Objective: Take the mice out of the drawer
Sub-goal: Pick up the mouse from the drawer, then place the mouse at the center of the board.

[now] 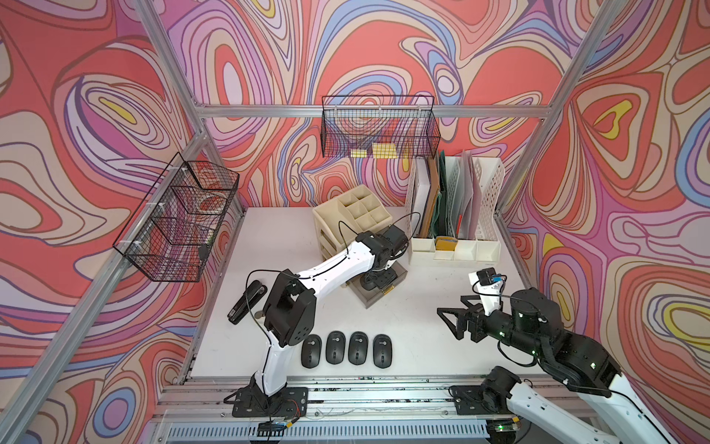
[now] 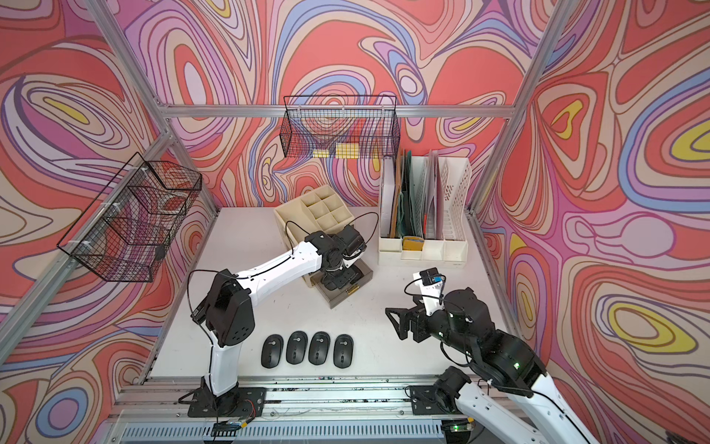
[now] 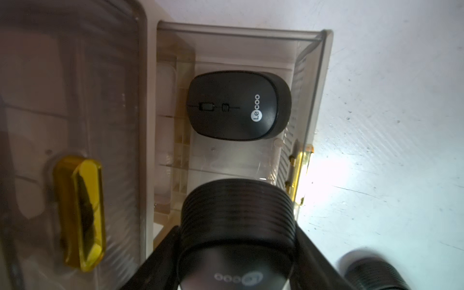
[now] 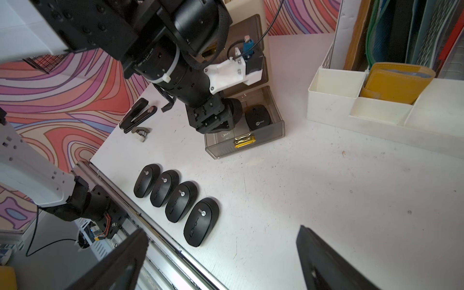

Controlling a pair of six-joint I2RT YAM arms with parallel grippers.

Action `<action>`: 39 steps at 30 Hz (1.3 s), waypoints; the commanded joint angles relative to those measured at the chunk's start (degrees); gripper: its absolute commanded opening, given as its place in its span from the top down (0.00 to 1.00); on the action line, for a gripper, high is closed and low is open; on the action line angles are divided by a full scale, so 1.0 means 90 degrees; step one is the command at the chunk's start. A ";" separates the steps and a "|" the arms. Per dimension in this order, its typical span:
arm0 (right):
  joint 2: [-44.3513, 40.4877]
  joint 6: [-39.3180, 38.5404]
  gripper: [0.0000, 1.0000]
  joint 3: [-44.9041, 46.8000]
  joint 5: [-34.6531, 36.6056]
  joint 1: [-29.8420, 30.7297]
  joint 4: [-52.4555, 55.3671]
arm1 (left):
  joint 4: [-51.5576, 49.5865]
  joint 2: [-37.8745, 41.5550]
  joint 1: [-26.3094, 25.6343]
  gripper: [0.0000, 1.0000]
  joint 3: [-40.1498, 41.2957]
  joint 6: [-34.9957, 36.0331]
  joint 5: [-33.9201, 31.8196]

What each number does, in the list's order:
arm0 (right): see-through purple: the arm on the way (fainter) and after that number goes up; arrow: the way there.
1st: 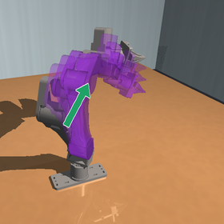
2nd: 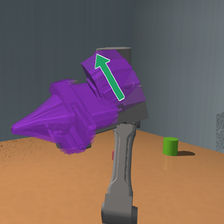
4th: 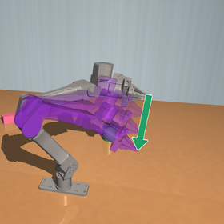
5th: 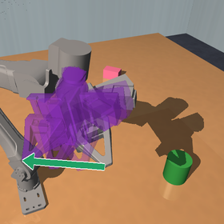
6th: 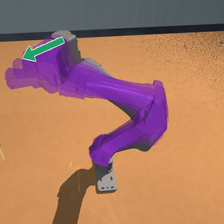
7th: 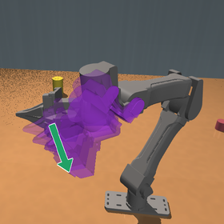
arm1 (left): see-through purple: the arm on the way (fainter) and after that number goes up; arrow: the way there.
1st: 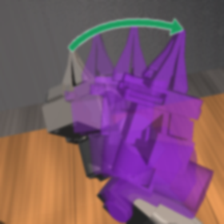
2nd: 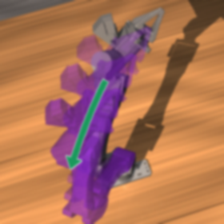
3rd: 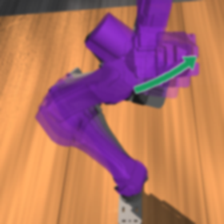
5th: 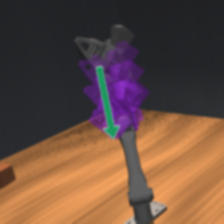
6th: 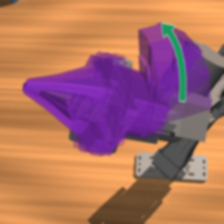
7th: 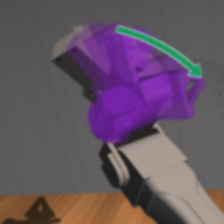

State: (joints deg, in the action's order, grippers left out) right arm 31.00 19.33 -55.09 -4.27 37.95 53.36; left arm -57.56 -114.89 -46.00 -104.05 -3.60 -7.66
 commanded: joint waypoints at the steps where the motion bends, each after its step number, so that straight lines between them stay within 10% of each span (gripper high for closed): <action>1: -0.0029 -0.0108 0.02 -0.0403 -0.0487 0.0004 0.0394 | -0.0360 0.0623 -0.0210 0.41 0.0089 -0.1103 0.0016; 16: -0.0328 -0.0257 0.02 -0.1522 -0.1393 0.0002 0.1737 | 0.0404 0.1431 -0.1502 0.41 0.1357 -0.4741 0.0231; 39: -0.0923 -0.0186 0.02 -0.0814 -0.1251 0.0002 0.1697 | 0.2141 0.0845 -0.3015 0.40 0.2576 -0.6754 0.0325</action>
State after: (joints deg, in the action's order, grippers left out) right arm 23.59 17.52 -63.29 -15.90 37.95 70.26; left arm -40.66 -105.78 -72.47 -82.37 -61.82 -5.61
